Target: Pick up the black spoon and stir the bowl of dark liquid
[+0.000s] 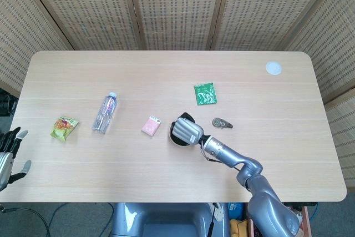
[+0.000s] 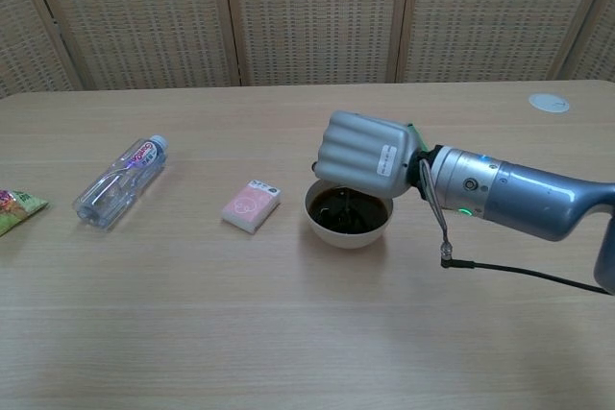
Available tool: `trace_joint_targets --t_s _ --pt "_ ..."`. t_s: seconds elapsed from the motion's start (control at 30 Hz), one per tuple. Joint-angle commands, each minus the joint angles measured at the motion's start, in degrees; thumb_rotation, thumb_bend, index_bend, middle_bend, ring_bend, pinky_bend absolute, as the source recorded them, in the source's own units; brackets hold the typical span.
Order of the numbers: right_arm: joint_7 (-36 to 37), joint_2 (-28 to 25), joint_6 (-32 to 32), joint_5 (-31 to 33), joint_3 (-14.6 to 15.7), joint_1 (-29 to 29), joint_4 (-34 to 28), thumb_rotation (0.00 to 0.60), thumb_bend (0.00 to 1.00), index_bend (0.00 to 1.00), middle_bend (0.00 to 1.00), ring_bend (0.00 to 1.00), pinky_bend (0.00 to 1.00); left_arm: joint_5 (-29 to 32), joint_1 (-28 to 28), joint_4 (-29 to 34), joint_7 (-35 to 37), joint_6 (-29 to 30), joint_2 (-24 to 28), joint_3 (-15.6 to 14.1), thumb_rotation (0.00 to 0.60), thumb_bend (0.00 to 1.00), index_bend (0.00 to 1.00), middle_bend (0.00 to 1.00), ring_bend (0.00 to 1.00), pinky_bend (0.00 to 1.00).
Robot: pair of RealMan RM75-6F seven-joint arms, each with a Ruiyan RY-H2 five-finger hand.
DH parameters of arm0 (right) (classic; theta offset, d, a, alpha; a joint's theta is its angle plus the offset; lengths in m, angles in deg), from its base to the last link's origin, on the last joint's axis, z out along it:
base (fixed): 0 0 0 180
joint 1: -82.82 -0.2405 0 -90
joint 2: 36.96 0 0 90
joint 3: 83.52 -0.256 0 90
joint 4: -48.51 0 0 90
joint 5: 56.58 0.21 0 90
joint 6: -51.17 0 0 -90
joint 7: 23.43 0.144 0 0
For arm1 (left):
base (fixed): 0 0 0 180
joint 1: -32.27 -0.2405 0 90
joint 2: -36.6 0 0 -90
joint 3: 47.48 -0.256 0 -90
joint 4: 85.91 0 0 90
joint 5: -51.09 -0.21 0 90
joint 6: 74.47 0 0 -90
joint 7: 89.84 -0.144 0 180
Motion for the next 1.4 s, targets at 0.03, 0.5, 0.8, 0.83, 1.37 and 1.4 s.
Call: trace_joint_targets --t_s 0.03,0.5,0.8,0.83,1.37,1.4 --pt "0.2 -0.4 -0.2 0.1 0.2 0.4 0.2 0.6 0.68 0.83 0.92 0.93 1.0 -0.1 0.1 0.0 0.0 0.0 0.0 0.0 0.6 0.41 0.05 0.0 0.0 0.0" --pt "1.6 -2.4 0.7 -0.2 1.2 0.0 0.6 0.6 0.68 0.83 0.92 0.93 1.0 0.0 0.6 0.6 -0.8 -0.5 -0.2 0.2 0.6 0.41 0.05 0.0 0.0 0.0" --pt "1.5 -2.1 1.7 0.3 0.9 -1.7 0.8 0.6 0.68 0.83 0.92 0.93 1.0 0.3 0.3 0.4 -0.7 -0.6 -0.2 0.2 0.6 0.41 0.05 0.0 0.0 0.0" --pt "1.4 -2.0 1.8 0.4 0.8 -1.8 0.8 0.6 0.68 0.83 0.92 0.93 1.0 0.4 0.3 0.3 -0.7 -0.6 -0.2 0.2 0.6 0.41 0.05 0.0 0.0 0.0" --pt "2.1 -1.1 0.3 0.1 1.5 -0.6 0.0 0.6 0.68 0.83 0.92 0.93 1.0 0.2 0.0 0.1 -0.2 -0.2 0.0 0.2 0.6 0.41 0.05 0.0 0.0 0.0" --pt "2.2 -1.2 0.1 0.1 1.6 -0.4 0.0 0.6 0.68 0.83 0.92 0.93 1.0 0.2 0.1 0.2 -0.3 -0.2 0.0 0.2 0.6 0.41 0.05 0.0 0.0 0.0"
